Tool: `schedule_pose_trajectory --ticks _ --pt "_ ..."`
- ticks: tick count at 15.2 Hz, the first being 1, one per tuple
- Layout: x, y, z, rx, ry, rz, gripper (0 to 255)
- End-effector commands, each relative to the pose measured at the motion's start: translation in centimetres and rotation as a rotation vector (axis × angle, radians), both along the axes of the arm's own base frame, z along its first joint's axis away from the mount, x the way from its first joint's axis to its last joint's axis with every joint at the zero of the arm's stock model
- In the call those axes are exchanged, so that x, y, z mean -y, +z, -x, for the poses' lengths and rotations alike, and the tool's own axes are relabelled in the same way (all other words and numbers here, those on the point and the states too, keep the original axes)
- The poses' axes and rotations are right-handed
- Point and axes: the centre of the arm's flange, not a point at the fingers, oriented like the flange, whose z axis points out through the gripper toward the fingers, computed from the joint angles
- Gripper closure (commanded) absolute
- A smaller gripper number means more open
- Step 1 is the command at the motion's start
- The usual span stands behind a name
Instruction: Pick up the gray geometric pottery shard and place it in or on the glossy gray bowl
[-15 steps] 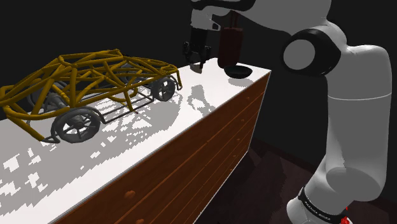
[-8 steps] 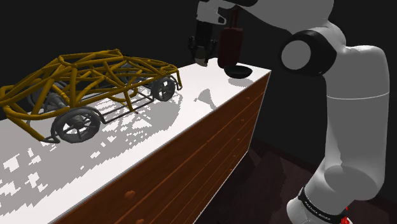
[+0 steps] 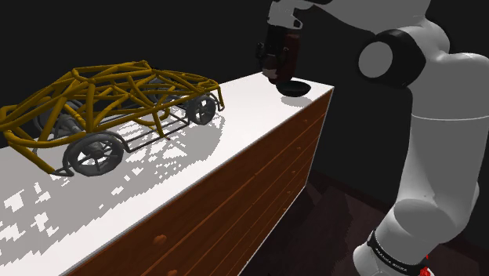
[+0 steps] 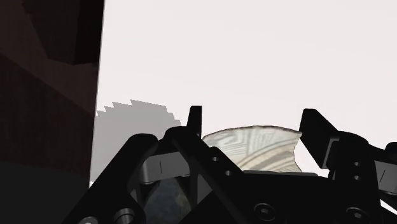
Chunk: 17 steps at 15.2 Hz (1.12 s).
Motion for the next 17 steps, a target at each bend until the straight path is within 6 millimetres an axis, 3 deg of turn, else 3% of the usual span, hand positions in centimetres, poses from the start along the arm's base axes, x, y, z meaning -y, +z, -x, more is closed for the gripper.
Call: schedule_pose_trajectory --ticks 1,10,17 --pt "2.2 0.0 1.0 0.0 0.002 0.0 255" --pt "13.1 0.3 5.8 0.0 0.002 0.0 255" --pt "13.1 -3.4 5.8 0.0 0.002 0.0 255"
